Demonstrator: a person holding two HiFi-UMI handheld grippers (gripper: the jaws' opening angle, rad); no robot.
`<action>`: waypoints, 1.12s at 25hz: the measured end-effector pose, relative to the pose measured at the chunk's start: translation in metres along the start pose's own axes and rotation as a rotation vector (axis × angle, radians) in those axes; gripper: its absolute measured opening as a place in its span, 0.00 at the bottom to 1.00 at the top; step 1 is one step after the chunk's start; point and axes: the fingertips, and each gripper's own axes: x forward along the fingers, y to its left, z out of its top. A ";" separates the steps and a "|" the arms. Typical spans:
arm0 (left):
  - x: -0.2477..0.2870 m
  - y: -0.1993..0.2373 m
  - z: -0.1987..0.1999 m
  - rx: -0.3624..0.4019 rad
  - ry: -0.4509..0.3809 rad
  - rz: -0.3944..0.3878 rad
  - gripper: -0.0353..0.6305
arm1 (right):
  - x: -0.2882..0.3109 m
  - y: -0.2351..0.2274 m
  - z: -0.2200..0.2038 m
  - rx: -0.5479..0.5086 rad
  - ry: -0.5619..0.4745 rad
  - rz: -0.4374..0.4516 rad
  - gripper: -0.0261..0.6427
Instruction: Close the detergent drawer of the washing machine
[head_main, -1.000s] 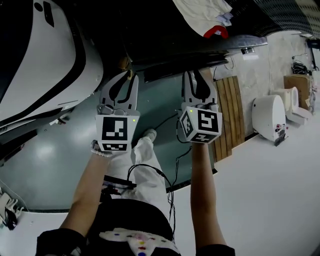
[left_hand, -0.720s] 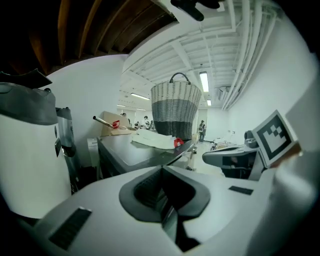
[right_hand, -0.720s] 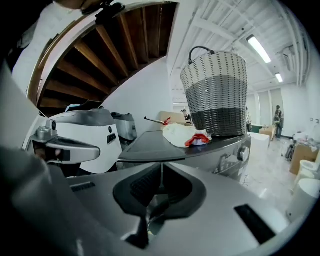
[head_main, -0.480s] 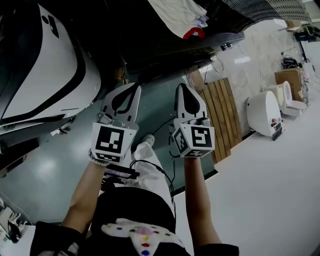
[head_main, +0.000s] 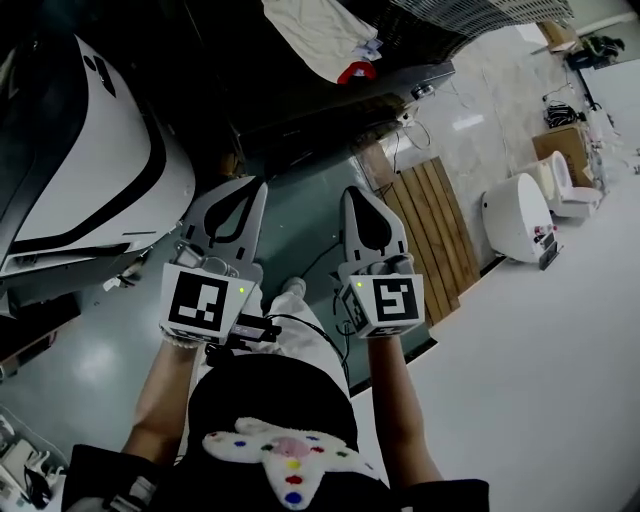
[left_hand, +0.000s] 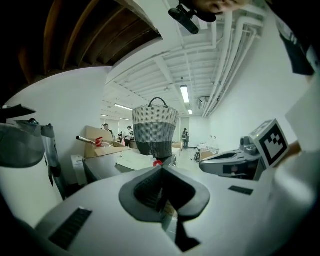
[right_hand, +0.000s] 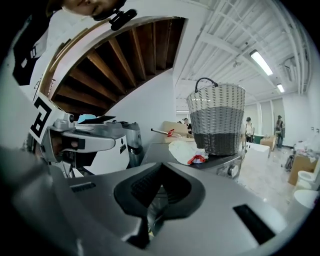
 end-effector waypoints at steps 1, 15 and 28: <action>-0.003 -0.001 0.007 0.004 -0.016 -0.001 0.07 | -0.004 0.000 0.005 0.003 -0.009 -0.003 0.05; -0.038 -0.016 0.026 0.045 -0.042 -0.043 0.07 | -0.049 0.022 0.023 -0.020 -0.035 0.015 0.05; -0.042 -0.017 0.010 0.081 0.011 -0.087 0.07 | -0.057 0.034 0.027 0.004 -0.037 0.036 0.05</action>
